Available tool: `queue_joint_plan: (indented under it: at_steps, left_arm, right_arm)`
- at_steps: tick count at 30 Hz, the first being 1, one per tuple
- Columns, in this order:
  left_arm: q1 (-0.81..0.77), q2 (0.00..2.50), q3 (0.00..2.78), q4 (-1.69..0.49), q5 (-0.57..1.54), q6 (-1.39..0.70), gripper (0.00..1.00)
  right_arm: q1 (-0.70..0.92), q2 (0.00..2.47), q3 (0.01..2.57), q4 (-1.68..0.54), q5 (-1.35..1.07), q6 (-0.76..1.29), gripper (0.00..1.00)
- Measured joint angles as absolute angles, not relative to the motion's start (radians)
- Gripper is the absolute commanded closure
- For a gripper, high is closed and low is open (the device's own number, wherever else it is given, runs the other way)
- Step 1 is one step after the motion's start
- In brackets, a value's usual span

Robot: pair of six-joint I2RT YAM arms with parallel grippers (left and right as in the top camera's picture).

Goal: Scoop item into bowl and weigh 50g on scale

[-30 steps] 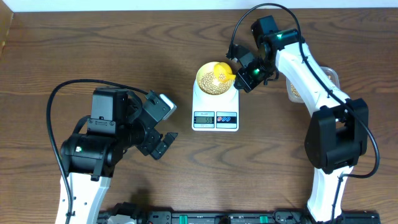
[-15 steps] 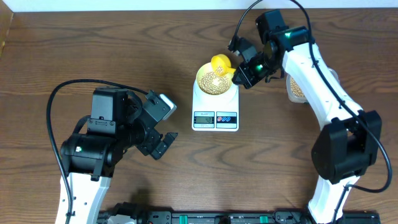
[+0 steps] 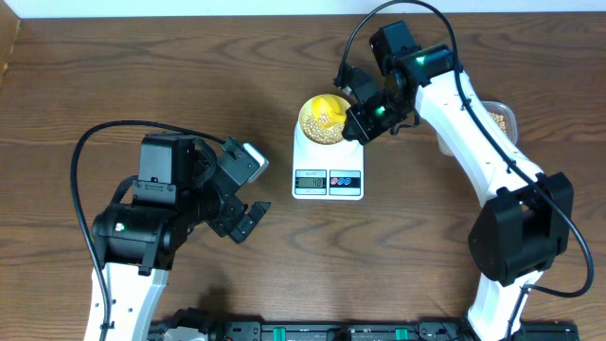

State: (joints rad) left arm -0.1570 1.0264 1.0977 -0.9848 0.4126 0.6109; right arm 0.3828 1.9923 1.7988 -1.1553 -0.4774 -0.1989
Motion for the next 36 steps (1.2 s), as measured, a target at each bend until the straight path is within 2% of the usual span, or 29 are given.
queue_joint_plan:
  at_steps: [5,21,36]
  left_arm:
    - [-0.157,1.026,1.098,-0.985,0.413,0.611,0.01]
    - [-0.157,1.026,1.098,-0.985,0.413,0.611,0.01]
    - [-0.157,1.026,1.098,-0.985,0.413,0.611,0.01]
  right_arm:
    - [0.384,1.991,1.799,-1.142,-0.347,-0.191,0.99]
    - [0.419,1.963,1.800,-1.135,-0.185,-0.149,0.99]
    - [0.434,1.963,1.800,-1.095,-0.226,-0.156,0.99]
